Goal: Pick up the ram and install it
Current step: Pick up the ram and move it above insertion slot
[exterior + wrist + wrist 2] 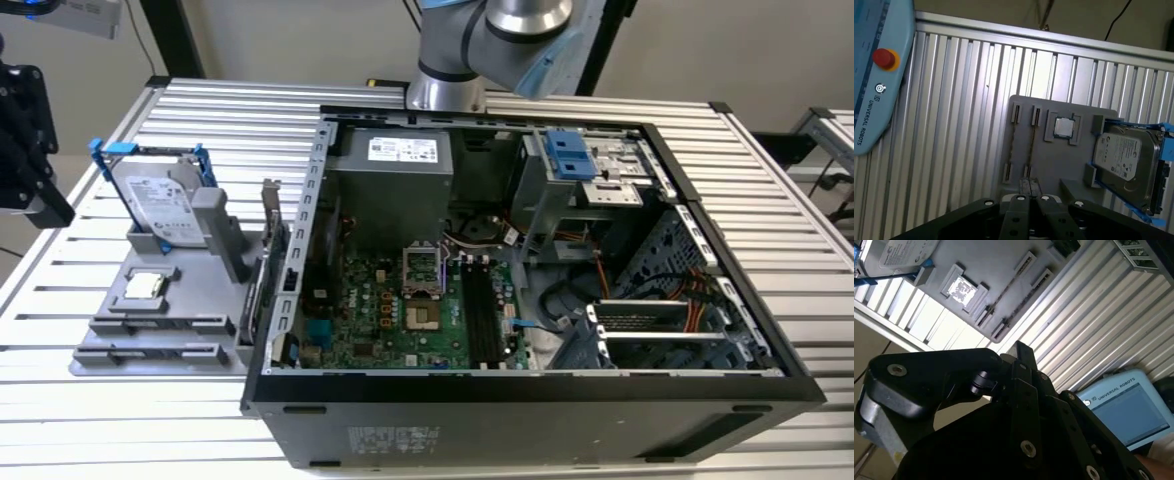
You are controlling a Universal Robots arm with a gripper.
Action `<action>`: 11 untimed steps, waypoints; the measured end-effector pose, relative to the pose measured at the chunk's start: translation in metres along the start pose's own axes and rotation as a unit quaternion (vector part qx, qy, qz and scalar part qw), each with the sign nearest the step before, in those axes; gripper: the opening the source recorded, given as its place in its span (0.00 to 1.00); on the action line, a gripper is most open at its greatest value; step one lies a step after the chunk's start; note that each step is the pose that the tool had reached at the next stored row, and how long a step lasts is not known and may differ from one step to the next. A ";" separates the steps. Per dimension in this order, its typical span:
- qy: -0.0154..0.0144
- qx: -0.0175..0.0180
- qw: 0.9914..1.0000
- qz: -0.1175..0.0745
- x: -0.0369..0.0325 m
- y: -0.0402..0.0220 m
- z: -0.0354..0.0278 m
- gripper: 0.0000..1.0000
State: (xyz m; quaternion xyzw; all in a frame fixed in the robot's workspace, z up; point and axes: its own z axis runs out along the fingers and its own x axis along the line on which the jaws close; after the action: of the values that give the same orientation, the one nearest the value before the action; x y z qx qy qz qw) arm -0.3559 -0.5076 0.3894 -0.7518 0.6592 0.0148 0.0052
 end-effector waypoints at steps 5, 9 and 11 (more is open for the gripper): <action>0.000 0.000 1.000 0.000 0.0000 0.0000 0.0000 0.00; 0.000 0.000 1.000 0.000 0.0000 0.0000 0.0000 1.00; 0.000 0.000 1.000 0.000 0.0000 0.0000 0.0000 1.00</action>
State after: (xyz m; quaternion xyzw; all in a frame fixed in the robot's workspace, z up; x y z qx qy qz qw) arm -0.3559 -0.5076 0.3894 -0.7519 0.6591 0.0148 0.0052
